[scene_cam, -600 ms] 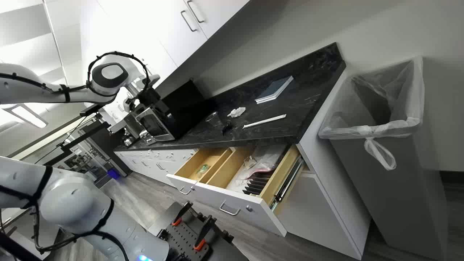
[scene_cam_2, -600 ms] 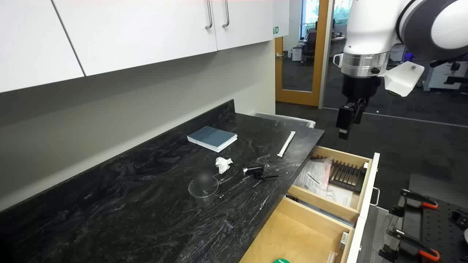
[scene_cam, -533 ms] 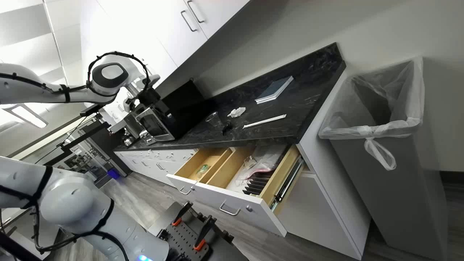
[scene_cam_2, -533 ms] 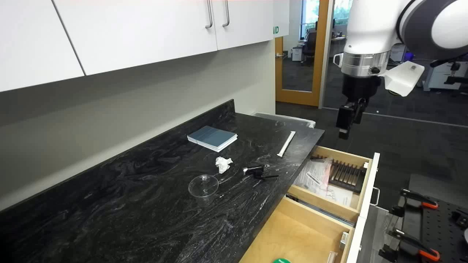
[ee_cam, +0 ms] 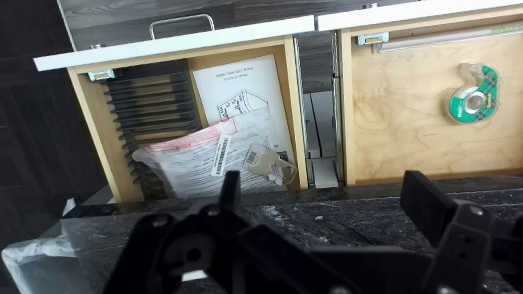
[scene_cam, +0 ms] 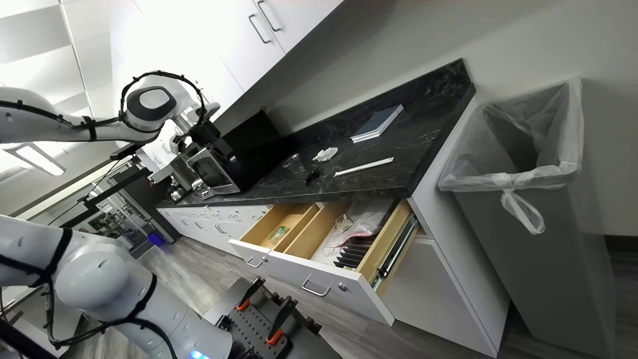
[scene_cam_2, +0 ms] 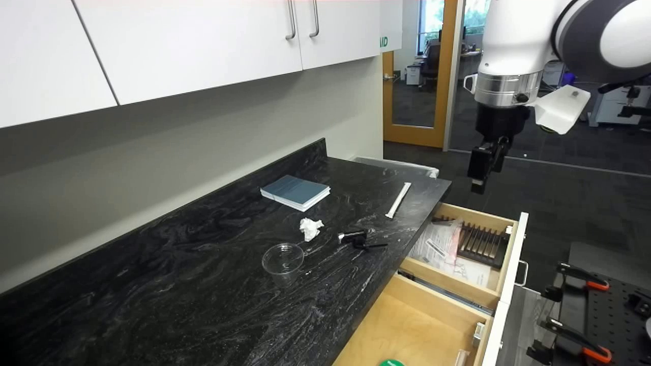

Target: Move the black thing slightly to the right

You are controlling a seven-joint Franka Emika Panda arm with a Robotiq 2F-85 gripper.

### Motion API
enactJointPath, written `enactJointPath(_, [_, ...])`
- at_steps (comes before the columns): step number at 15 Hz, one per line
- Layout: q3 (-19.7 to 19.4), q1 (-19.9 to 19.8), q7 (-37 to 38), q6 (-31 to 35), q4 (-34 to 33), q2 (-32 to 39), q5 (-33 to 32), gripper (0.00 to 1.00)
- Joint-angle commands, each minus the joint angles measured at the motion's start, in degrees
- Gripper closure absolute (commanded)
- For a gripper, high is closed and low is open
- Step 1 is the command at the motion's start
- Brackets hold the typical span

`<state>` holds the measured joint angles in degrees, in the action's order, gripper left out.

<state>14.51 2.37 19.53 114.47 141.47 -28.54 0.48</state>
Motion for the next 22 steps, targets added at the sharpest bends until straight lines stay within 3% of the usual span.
enactJointPath(1, [-0.91,1.0,0.4,-0.12,-0.09,0.14,-0.5,0.0])
enactJointPath(17, [-0.91,1.0,0.4,-0.12,-0.09,0.14,-0.5,0.0])
enactJointPath(22, [-2.73,3.26,-13.94,6.24,-5.25,5.59,-4.18,0.0])
